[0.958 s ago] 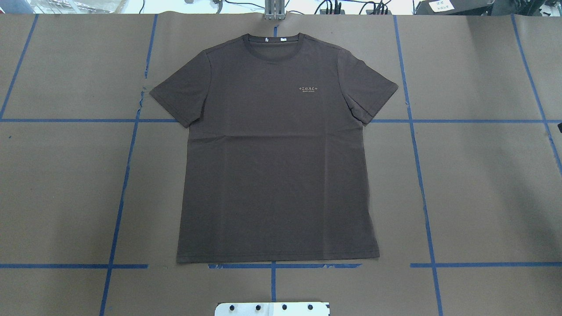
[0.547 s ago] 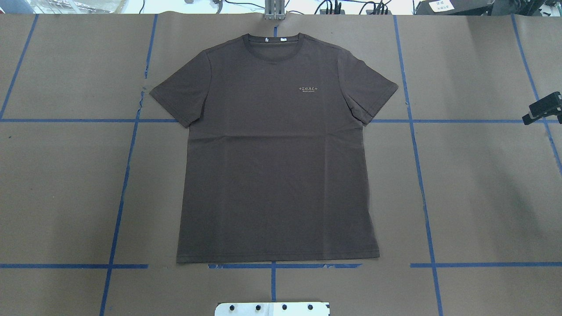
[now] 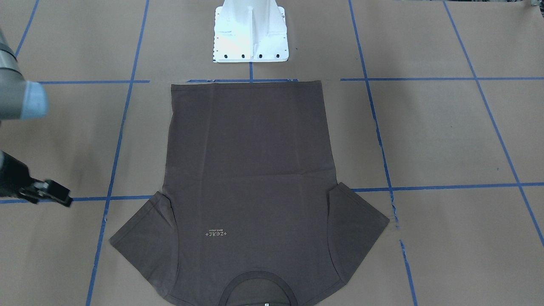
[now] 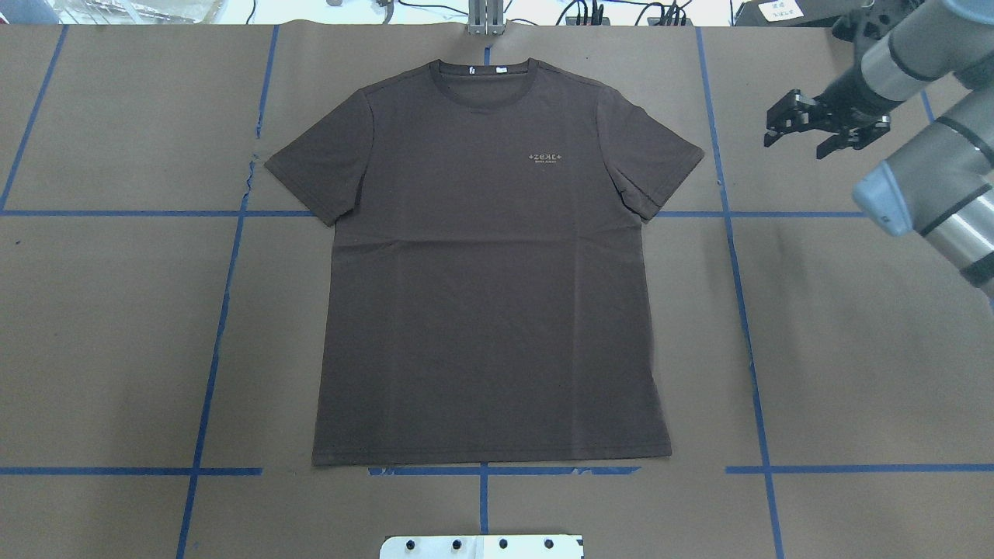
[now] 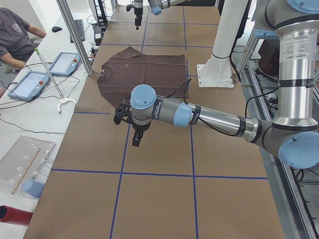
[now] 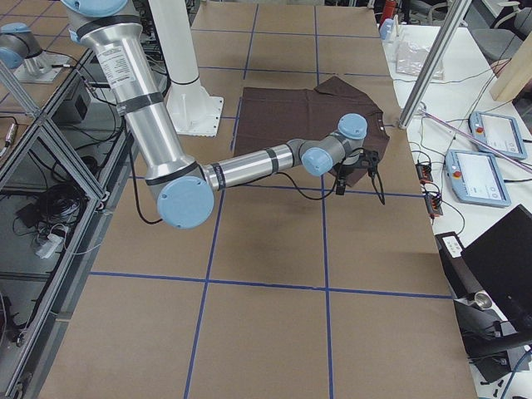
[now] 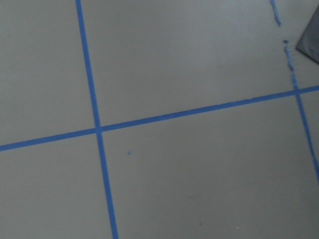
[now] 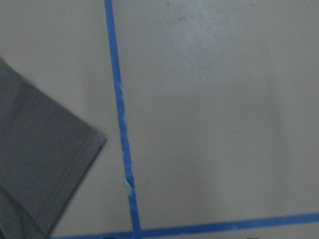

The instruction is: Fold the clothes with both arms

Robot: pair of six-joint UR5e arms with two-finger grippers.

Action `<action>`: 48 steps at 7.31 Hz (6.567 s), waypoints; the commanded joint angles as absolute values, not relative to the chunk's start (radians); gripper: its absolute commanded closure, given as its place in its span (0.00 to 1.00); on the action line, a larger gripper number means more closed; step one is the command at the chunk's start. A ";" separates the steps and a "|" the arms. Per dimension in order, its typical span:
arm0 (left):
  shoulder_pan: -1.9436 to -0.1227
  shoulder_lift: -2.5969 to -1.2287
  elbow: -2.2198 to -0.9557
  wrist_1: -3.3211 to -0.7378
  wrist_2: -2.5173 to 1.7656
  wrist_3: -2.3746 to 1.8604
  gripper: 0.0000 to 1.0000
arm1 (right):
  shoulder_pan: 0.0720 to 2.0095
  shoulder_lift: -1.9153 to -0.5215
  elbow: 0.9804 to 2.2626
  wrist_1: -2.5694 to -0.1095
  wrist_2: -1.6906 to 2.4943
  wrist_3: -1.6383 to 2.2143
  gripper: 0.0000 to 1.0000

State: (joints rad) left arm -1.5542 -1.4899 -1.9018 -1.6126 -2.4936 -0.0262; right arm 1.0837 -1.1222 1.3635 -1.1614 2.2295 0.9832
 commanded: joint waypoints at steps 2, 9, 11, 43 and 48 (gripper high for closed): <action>-1.555 -1.488 -1.969 -1.614 -2.502 -0.053 0.00 | 0.988 -0.958 1.114 -1.005 2.134 1.127 0.18; -1.554 -1.479 -1.985 -1.618 -2.497 -0.083 0.00 | 0.960 -0.913 1.005 -0.985 2.089 1.124 0.60; -1.554 -1.479 -1.985 -1.618 -2.497 -0.080 0.00 | 0.960 -0.913 0.997 -0.985 2.089 1.123 0.86; -0.960 -2.092 -1.397 -2.072 -2.198 -1.005 0.24 | 1.002 -1.325 1.738 -0.983 2.365 1.358 0.00; -0.897 -2.207 -1.104 -2.158 -1.980 -0.945 0.48 | 1.000 -1.328 1.750 -0.982 2.359 1.351 0.00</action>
